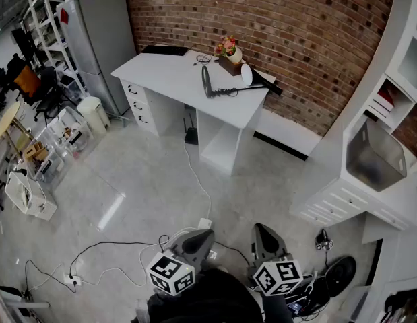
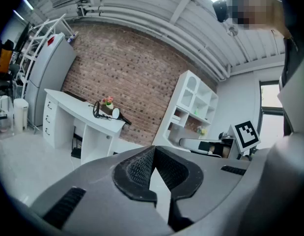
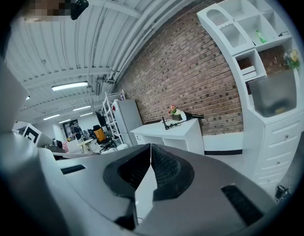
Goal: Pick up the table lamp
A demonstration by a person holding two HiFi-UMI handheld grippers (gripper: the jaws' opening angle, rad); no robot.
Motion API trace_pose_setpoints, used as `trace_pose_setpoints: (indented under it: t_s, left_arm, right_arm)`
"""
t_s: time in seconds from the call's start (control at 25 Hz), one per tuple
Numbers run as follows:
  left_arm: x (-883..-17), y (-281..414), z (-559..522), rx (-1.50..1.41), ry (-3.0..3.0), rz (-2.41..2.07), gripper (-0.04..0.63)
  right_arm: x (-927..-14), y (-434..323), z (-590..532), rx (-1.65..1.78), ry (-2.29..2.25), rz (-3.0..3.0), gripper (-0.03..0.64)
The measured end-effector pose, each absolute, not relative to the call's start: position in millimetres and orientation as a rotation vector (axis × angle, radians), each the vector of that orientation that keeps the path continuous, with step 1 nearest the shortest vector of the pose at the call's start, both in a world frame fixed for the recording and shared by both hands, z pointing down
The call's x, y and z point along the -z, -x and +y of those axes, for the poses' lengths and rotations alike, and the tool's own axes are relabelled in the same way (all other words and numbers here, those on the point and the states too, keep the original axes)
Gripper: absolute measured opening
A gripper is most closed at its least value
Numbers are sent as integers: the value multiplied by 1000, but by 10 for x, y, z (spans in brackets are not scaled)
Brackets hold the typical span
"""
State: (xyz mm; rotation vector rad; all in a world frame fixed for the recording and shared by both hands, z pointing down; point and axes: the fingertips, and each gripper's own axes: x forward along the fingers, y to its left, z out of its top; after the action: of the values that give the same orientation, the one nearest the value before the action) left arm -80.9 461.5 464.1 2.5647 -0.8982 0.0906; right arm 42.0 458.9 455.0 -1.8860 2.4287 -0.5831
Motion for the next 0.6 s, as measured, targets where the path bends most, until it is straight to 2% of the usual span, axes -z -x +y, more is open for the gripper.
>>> trace_pose_setpoints:
  t_s: [0.6]
  left_arm:
    - [-4775,573,4890,-102,-2541,-934,8]
  right_arm:
    - [-4636,-689,4833,634,1800,2392,14]
